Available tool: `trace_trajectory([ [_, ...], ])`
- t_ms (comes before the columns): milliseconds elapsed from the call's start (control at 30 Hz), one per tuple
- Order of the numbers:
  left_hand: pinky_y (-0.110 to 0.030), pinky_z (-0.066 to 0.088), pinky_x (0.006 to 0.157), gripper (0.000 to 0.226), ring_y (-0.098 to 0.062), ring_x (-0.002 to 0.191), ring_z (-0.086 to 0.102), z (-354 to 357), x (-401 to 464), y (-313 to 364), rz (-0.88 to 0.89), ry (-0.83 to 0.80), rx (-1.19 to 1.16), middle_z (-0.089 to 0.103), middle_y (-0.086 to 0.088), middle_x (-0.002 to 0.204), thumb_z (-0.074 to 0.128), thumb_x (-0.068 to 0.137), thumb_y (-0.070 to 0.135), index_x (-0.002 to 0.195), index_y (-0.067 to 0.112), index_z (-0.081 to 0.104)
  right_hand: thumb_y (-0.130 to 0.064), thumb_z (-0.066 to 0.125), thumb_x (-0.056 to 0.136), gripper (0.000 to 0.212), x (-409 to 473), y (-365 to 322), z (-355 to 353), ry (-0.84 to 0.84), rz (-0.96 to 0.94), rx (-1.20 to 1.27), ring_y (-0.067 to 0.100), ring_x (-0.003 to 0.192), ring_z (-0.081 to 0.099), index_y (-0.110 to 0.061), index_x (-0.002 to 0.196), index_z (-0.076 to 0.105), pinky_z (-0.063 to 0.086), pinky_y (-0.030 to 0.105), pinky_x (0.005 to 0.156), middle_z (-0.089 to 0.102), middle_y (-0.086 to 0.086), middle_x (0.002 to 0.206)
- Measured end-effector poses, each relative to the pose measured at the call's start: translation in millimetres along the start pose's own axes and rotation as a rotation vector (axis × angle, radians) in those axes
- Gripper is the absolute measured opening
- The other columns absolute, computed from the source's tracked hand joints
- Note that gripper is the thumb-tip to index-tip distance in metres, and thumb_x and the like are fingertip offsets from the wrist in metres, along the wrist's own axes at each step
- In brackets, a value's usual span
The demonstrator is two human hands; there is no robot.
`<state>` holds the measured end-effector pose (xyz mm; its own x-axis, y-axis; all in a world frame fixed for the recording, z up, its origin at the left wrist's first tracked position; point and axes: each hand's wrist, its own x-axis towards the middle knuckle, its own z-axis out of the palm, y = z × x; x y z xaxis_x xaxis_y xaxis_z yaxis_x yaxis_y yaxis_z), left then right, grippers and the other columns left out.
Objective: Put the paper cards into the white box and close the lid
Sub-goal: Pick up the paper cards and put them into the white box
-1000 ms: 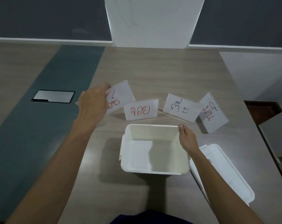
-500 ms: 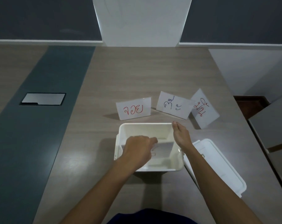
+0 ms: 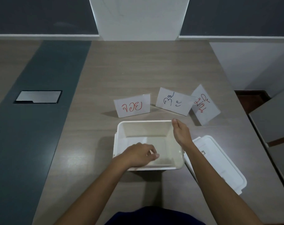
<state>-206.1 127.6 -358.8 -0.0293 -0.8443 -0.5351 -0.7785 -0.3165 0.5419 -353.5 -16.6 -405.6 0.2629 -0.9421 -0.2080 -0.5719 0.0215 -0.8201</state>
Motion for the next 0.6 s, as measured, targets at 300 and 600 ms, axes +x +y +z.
trace_trajectory([
  [300, -0.036, 0.050, 0.094, 0.031, -0.022, 0.100, 0.065, -103.5, 26.6, -23.9, 0.109, 0.743, -0.183, 0.071, -0.003, 0.106, 0.063, 0.086, 0.026, 0.116, 0.016, 0.066, -0.031, 0.034, 0.103, 0.040, -14.6, -20.8, 14.1, -0.030, -0.080, 0.005, 0.013, 0.060, 0.039, -0.017, 0.065, 0.035, 0.035, 0.028, 0.061, 0.041, -0.003, 0.062],
  [600, -0.042, 0.040, 0.106, 0.059, -0.036, 0.131, 0.046, -150.0, 45.3, -106.2, -0.290, 0.594, 0.222, 0.053, -0.018, 0.139, 0.066, 0.088, 0.030, 0.140, 0.013, 0.046, -0.031, 0.034, 0.103, 0.038, -43.7, -37.1, 41.4, -0.093, -0.149, -0.003, 0.012, 0.059, 0.041, -0.014, 0.069, 0.038, 0.034, 0.031, 0.060, 0.043, -0.002, 0.062],
])
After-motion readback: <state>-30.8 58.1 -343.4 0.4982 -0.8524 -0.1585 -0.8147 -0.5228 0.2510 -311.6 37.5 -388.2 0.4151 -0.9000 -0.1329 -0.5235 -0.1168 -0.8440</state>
